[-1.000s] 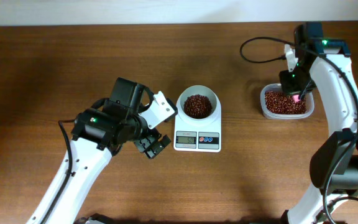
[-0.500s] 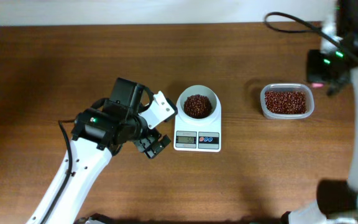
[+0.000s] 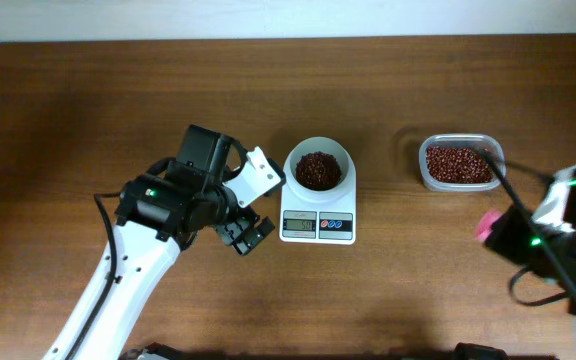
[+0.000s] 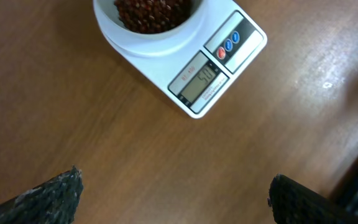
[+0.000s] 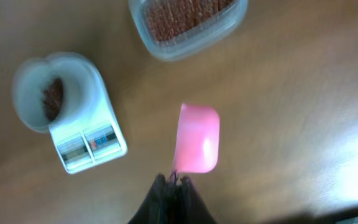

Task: Scoop and weigh 50g on scale
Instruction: 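Move the scoop down to the table in front of the tub, then open the right gripper to release the pink scoop on the table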

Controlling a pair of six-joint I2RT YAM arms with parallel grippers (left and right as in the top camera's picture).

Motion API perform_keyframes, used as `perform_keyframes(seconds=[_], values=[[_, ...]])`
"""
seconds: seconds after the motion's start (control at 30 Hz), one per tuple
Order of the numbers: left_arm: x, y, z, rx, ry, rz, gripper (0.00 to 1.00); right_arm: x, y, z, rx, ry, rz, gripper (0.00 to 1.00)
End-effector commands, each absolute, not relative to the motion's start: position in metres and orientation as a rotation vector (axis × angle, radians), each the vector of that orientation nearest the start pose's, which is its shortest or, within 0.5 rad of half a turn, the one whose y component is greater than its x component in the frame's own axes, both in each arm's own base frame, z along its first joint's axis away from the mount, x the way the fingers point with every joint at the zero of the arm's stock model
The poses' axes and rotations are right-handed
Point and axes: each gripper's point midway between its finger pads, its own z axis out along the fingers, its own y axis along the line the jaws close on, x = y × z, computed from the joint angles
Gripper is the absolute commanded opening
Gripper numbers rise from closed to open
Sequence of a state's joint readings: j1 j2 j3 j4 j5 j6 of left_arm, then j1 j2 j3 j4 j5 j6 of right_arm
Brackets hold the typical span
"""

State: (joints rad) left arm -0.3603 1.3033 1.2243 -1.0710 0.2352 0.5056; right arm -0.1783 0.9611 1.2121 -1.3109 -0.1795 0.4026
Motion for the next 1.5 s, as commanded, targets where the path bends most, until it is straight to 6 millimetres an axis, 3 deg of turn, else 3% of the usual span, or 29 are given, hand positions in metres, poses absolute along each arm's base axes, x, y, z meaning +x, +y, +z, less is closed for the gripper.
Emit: perform_keyframes(seconds=[0.0,0.07,0.17,0.27,0.43,0.53,0.7,0.83,0.93,1.0,1.23,1.33,1.47], values=[[0.265,-0.141,0.191,1.201,2.399,-0.272,0.99,0.215,0.021,0.171,0.859,2.518,0.598,0.04],[0.265,-0.141,0.191,1.201,2.399,-0.272,0.99,0.225,0.025,0.125,0.921,2.490,0.667,0.04],[0.265,-0.141,0.191,1.201,2.399,-0.272,0.99,0.231,0.024,0.082,1.005,2.472,0.689,0.04],[0.265,-0.141,0.191,1.201,2.399,-0.272,0.99,0.237,0.021,0.055,1.020,2.483,0.667,0.04],[0.265,-0.141,0.191,1.201,2.399,-0.272,0.99,0.237,0.021,0.034,1.063,2.538,0.660,0.04],[0.265,-0.141,0.191,1.201,2.399,-0.272,0.99,0.232,0.021,0.029,1.085,2.566,0.655,0.17],[0.265,-0.141,0.191,1.201,2.399,-0.272,0.99,0.225,0.018,0.024,1.112,2.590,0.613,0.20],[0.265,-0.141,0.191,1.201,2.399,-0.272,0.99,0.216,0.011,0.017,1.153,2.623,0.529,0.34],[0.265,-0.141,0.191,1.201,2.399,-0.272,0.99,0.215,0.008,0.014,1.162,2.628,0.499,0.66],[0.265,-0.141,0.191,1.201,2.399,-0.272,0.99,0.215,0.008,0.015,1.162,2.626,0.498,0.99],[0.265,-0.141,0.191,1.201,2.399,-0.272,0.99,0.219,0.007,0.024,1.151,2.625,0.502,0.99],[0.265,-0.141,0.191,1.201,2.399,-0.272,0.99,0.227,-0.006,0.063,1.131,2.571,0.418,0.99],[0.265,-0.141,0.191,1.201,2.399,-0.272,0.99,0.234,-0.013,0.157,0.935,2.441,0.378,0.99]])
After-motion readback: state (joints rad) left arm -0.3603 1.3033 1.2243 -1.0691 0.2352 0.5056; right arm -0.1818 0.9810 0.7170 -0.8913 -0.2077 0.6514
